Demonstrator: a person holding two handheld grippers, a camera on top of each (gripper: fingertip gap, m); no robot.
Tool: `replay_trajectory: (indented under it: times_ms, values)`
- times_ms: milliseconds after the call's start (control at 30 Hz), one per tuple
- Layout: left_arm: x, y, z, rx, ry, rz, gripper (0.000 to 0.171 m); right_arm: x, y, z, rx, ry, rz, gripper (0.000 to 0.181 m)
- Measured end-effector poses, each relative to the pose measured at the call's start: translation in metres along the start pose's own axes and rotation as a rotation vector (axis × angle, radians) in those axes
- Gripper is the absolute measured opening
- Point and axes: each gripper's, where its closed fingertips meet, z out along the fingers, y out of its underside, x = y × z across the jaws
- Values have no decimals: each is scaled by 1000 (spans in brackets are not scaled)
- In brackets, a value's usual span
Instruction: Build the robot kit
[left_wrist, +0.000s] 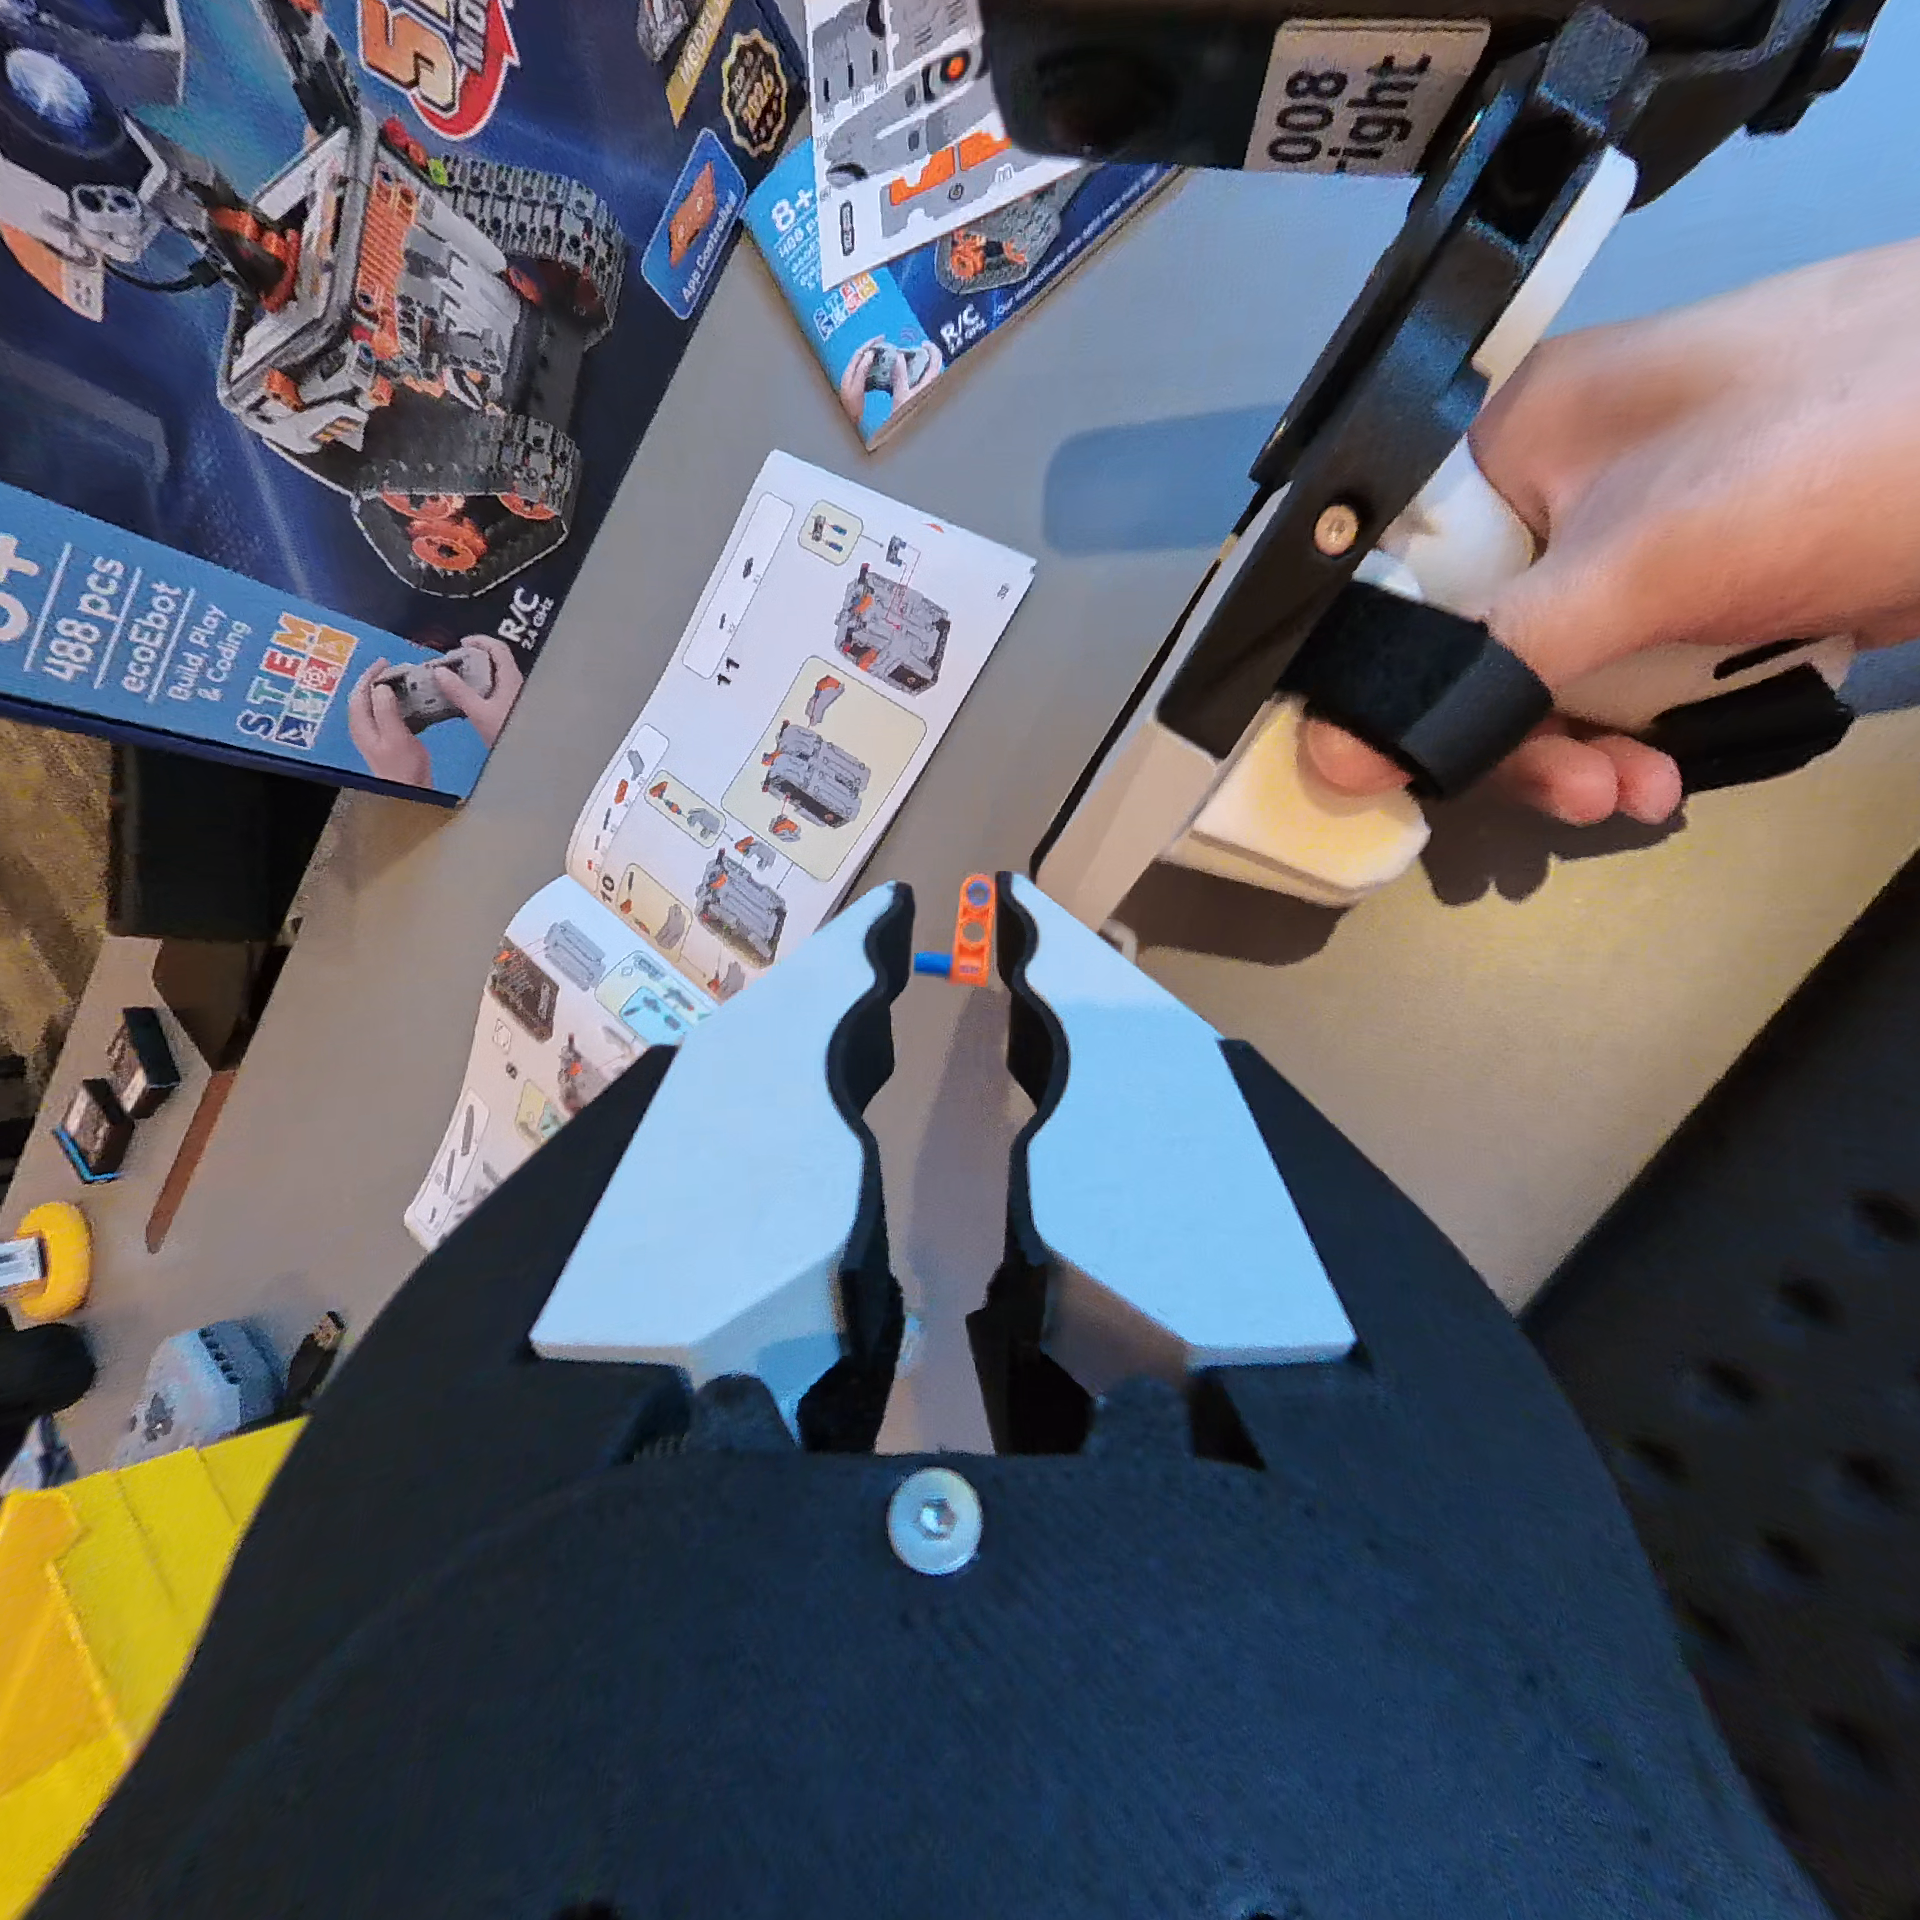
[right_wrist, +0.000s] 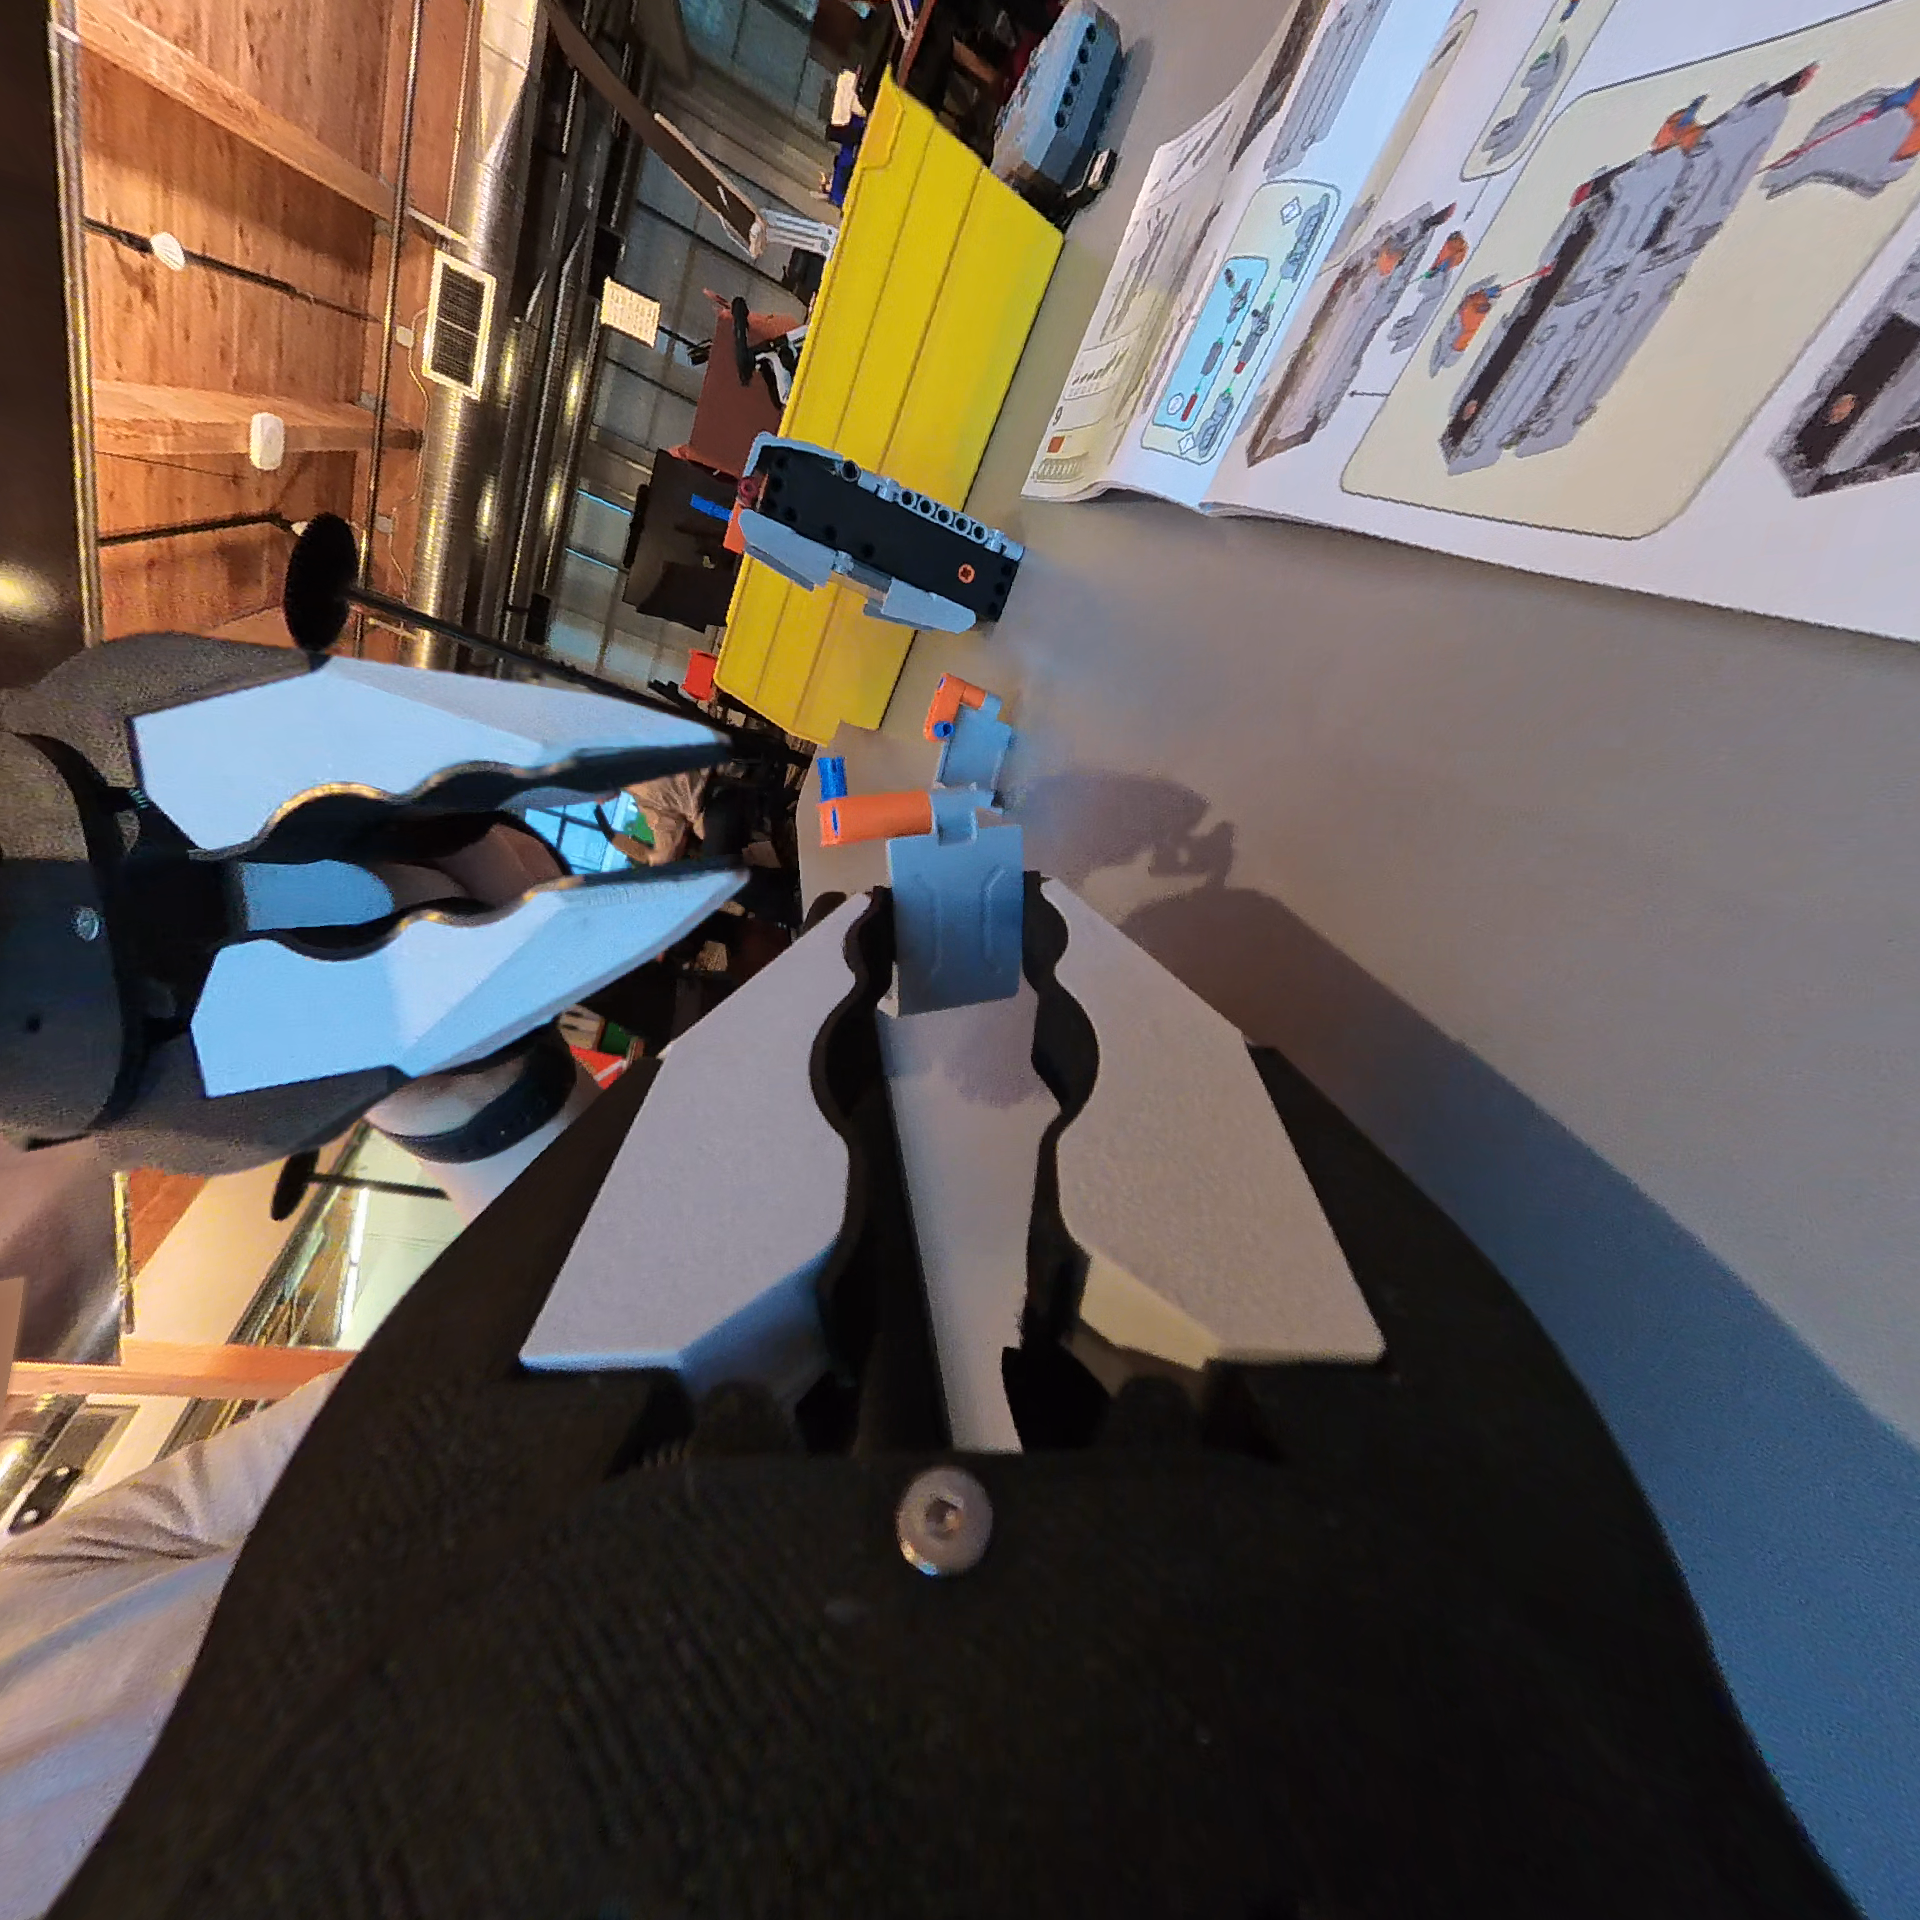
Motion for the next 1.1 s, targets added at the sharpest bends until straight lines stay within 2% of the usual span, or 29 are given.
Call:
replay_trajectory:
  times_ms: [100,200,400,533,633,767,800,867,933,1100]
  values:
    - [8,1,5,-5,44,-36,13,0,2,1,-7,20,-40,24]
    - [2,11,6,-50,-3,-26,14,0,0,0,2,44,-89,24]
    - [4,24,7,-77,2,-40,8,-10,1,2,4,40,-175,24]
    - [-4,18,-1,-1,-35,-77,6,-23,-5,-1,55,30,-289,26]
    - [-15,4,-24,141,-41,-135,6,-57,-11,-8,107,-136,-309,39]
    - [-15,-20,-67,407,79,-186,5,-97,-15,-25,122,-397,-255,38]
    - [-14,-24,-78,466,103,-176,6,-107,-13,-30,110,-471,-231,36]
    - [-8,-30,-93,550,140,-153,6,-129,-5,-38,64,-624,-190,21]
    - [-3,-33,-102,599,176,-166,6,-141,2,-42,31,-711,-164,15]
    - [8,-32,-108,631,321,-250,6,-151,7,-49,16,-785,-183,6]
